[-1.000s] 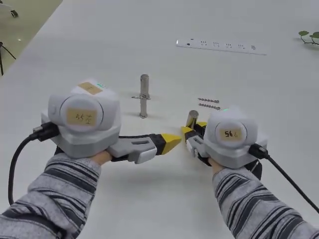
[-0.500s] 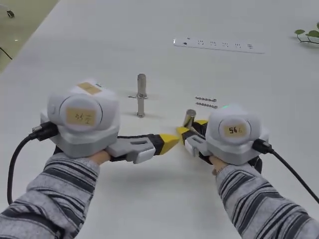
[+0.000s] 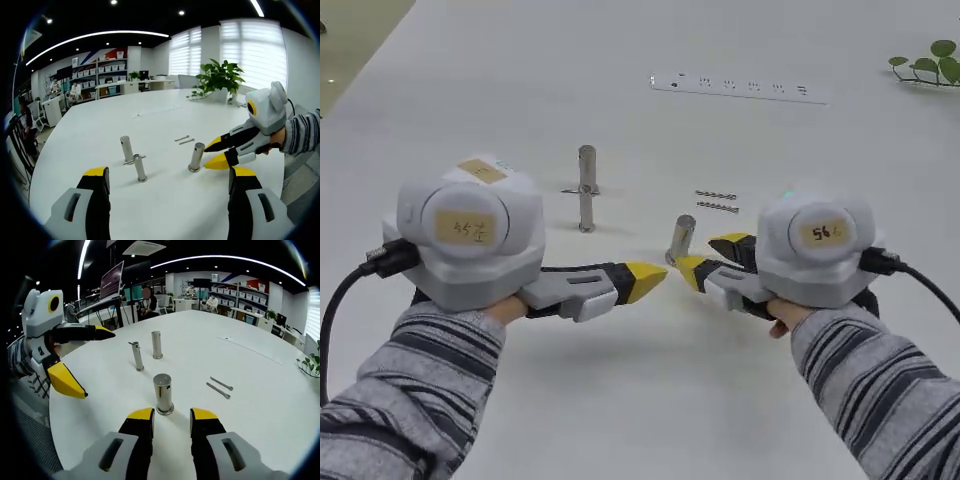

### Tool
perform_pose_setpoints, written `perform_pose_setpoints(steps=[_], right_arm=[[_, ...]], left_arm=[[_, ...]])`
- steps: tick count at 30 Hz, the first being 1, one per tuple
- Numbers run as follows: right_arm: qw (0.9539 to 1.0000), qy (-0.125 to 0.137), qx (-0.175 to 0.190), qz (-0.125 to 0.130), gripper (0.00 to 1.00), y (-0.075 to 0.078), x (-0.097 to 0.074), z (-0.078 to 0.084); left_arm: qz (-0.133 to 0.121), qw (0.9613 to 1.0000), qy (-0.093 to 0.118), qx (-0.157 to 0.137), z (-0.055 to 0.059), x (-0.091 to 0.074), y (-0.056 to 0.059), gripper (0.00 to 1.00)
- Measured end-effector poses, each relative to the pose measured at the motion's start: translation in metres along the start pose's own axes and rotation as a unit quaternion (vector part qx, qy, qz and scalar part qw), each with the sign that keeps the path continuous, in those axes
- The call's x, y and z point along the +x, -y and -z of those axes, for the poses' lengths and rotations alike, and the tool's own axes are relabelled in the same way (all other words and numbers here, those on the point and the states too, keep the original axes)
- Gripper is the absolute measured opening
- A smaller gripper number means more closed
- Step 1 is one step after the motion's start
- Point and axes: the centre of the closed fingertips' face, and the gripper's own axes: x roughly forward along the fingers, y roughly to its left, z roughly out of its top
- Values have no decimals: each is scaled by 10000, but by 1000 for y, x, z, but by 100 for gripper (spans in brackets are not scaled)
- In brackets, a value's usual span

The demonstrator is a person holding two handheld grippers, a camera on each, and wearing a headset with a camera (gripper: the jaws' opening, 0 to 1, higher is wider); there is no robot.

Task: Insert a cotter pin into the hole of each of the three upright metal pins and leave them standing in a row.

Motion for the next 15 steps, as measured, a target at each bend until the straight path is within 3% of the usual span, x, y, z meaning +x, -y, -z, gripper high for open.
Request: perform_pose_setpoints(steps=[6, 15], right_arm=[[9987, -401, -140, -292, 23, 10, -3, 4], [9950, -661, -442, -608, 22, 20, 3, -2]], left_arm=[[-12, 10000, -1, 10, 0, 0, 0, 99], [-30, 10000, -40, 3, 2, 0, 0, 98]])
